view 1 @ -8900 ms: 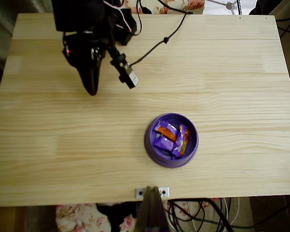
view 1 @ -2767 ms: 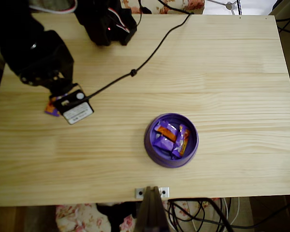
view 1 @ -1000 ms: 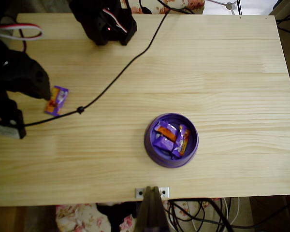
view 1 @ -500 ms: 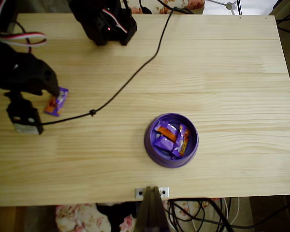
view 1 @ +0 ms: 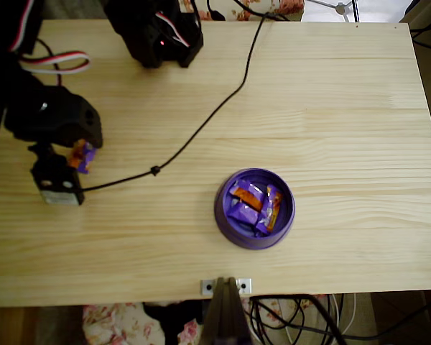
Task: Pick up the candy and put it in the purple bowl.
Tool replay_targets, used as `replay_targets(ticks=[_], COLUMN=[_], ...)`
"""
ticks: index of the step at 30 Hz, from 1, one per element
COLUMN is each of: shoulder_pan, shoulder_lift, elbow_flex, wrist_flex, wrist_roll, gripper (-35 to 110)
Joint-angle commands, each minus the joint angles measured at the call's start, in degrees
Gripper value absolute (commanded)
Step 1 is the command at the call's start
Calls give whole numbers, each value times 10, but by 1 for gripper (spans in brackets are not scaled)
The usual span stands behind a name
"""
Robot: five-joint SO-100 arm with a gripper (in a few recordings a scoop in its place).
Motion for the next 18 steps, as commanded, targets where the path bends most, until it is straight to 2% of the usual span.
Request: replay_targets(ticks=[1, 14, 18], shoulder_pan=[-4, -2, 10], shoulder_lift=[37, 57, 79], elbow_flex=[18, 84, 110], wrist_flex=[-16, -85, -116], wrist_roll=[18, 30, 21], gripper=[31, 30, 15])
